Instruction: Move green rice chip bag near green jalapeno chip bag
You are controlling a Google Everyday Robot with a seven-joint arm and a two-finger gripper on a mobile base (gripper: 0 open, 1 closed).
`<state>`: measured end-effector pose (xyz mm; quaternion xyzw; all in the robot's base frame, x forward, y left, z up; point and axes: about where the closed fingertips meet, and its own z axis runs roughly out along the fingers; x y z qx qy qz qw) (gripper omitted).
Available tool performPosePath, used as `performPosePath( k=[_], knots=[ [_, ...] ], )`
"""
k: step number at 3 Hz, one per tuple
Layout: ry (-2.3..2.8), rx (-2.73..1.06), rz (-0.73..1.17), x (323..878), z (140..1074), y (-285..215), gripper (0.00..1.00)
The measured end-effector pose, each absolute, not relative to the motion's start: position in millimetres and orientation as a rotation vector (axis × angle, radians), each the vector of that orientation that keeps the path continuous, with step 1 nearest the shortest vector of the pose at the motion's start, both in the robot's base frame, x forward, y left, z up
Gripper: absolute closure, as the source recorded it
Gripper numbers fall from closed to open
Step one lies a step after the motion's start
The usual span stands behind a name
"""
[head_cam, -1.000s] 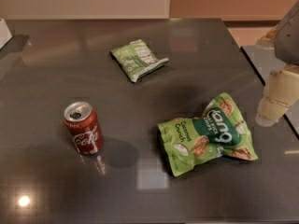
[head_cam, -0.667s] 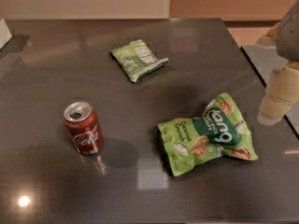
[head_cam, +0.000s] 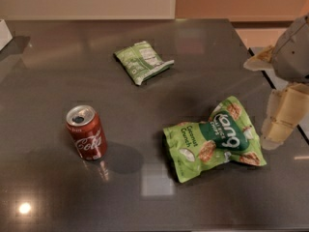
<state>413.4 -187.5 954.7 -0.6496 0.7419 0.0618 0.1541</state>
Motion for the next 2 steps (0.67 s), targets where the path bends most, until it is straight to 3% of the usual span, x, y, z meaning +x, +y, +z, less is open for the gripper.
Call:
performPosePath(
  k=[2],
  knots=[
    [1.957, -1.989, 0.217, 411.6, 911.2, -169.7, 0.0]
  ],
)
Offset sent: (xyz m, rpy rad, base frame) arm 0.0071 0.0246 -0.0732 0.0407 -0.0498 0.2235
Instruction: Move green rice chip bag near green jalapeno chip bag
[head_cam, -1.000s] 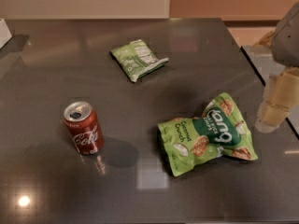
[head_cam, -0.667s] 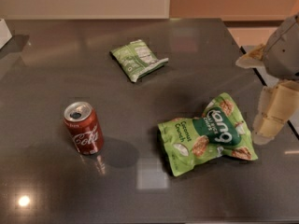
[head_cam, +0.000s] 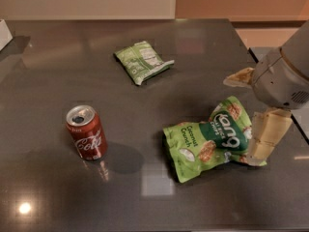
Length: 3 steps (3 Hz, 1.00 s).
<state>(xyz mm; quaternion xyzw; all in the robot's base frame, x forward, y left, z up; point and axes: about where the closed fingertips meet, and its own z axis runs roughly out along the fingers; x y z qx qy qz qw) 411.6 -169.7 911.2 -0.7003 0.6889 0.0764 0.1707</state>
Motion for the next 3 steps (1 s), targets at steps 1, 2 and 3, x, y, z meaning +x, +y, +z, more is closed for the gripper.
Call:
performPosePath(
  k=[1, 2, 3],
  knots=[
    [1.916, -2.041, 0.216, 422.9, 892.0, -166.5, 0.0],
    [1.888, -2.1, 0.235, 429.1, 872.3, -164.8, 0.0],
    [1.871, -2.138, 0.244, 430.5, 859.8, -165.2, 0.0]
  ],
)
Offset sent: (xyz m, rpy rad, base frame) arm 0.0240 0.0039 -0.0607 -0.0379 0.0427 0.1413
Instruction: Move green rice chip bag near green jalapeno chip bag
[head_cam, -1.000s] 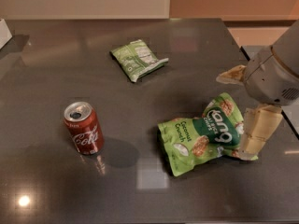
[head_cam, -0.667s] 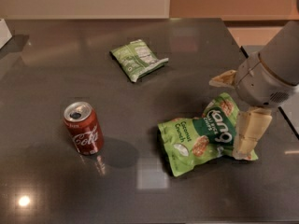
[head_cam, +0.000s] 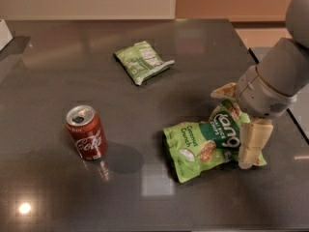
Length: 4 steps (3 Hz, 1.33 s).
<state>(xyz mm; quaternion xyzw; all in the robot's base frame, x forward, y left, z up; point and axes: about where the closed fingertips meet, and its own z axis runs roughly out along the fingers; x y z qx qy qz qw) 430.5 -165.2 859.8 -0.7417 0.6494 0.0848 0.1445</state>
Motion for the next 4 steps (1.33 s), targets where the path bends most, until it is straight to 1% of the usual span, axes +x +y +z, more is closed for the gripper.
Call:
performPosePath(
  k=[1, 3, 4],
  knots=[
    [1.865, -2.164, 0.252, 424.6, 851.2, -165.1, 0.18],
    [1.855, -2.199, 0.233, 422.4, 847.9, -164.1, 0.64],
    [1.883, -2.19, 0.192, 435.8, 858.1, -158.8, 0.88]
  ],
)
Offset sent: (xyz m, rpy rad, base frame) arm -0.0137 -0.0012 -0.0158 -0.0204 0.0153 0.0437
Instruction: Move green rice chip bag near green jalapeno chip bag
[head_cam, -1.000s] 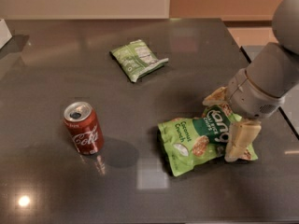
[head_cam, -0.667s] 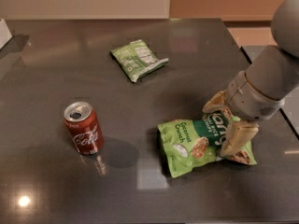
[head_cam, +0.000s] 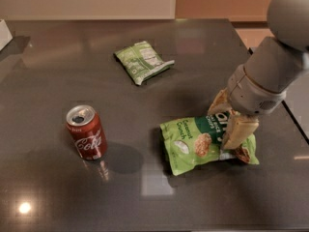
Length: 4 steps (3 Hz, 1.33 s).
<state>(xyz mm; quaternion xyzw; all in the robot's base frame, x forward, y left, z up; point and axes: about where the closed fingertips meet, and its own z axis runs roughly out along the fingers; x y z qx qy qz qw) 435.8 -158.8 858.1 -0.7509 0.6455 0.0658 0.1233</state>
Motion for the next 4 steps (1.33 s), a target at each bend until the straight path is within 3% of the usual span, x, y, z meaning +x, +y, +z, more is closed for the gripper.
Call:
performPosePath(
  k=[1, 4],
  knots=[
    [1.933, -2.119, 0.181, 463.5, 873.8, -149.5, 1.0],
    [1.928, -1.891, 0.133, 583.5, 910.4, -117.2, 1.0]
  ],
)
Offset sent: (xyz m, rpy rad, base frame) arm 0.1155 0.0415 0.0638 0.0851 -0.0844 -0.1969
